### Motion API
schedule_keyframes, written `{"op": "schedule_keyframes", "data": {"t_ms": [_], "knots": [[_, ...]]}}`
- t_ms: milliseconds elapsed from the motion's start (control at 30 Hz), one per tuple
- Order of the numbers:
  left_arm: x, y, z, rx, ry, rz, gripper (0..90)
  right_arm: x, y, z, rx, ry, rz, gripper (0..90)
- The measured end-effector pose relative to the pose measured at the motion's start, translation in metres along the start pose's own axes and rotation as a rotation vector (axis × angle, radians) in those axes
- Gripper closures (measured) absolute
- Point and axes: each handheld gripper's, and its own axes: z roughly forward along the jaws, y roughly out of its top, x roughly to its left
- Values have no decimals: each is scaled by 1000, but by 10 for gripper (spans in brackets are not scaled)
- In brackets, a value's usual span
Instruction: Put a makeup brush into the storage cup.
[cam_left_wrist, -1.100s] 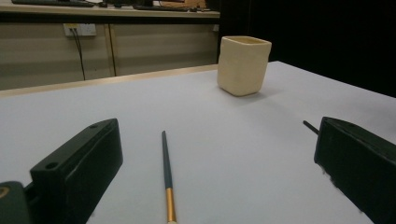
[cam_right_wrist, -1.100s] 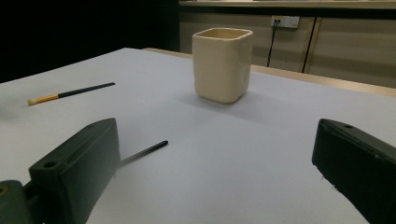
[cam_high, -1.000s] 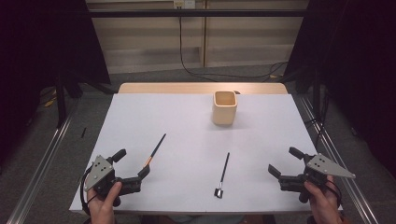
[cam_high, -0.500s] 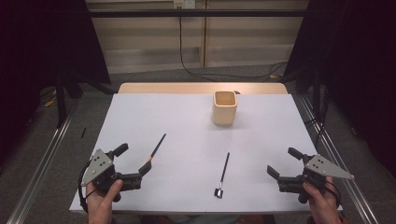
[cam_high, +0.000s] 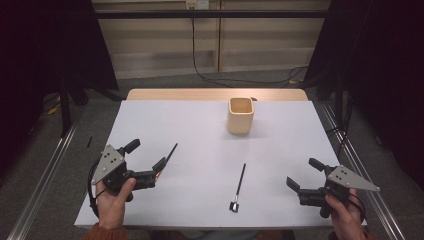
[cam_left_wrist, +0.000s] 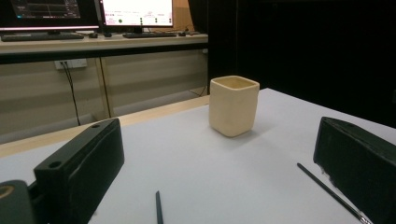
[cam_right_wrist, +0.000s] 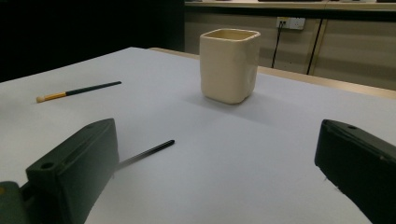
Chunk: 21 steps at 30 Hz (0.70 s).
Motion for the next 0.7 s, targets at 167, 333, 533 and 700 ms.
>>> {"op": "schedule_keyframes", "data": {"t_ms": [167, 333, 533, 700], "knots": [[4, 7, 6, 22, -12, -1, 16, 0, 0, 0, -1, 4, 6, 0], [-2, 9, 15, 36, -22, 30, 16, -1, -1, -1, -1, 10, -3, 0], [9, 10, 29, 105, -7, 4, 15, -1, -1, -1, -2, 9, 10, 0], [26, 7, 42, 164, -47, -49, 19, -2, -1, -1, 4, 8, 2, 0]]}}
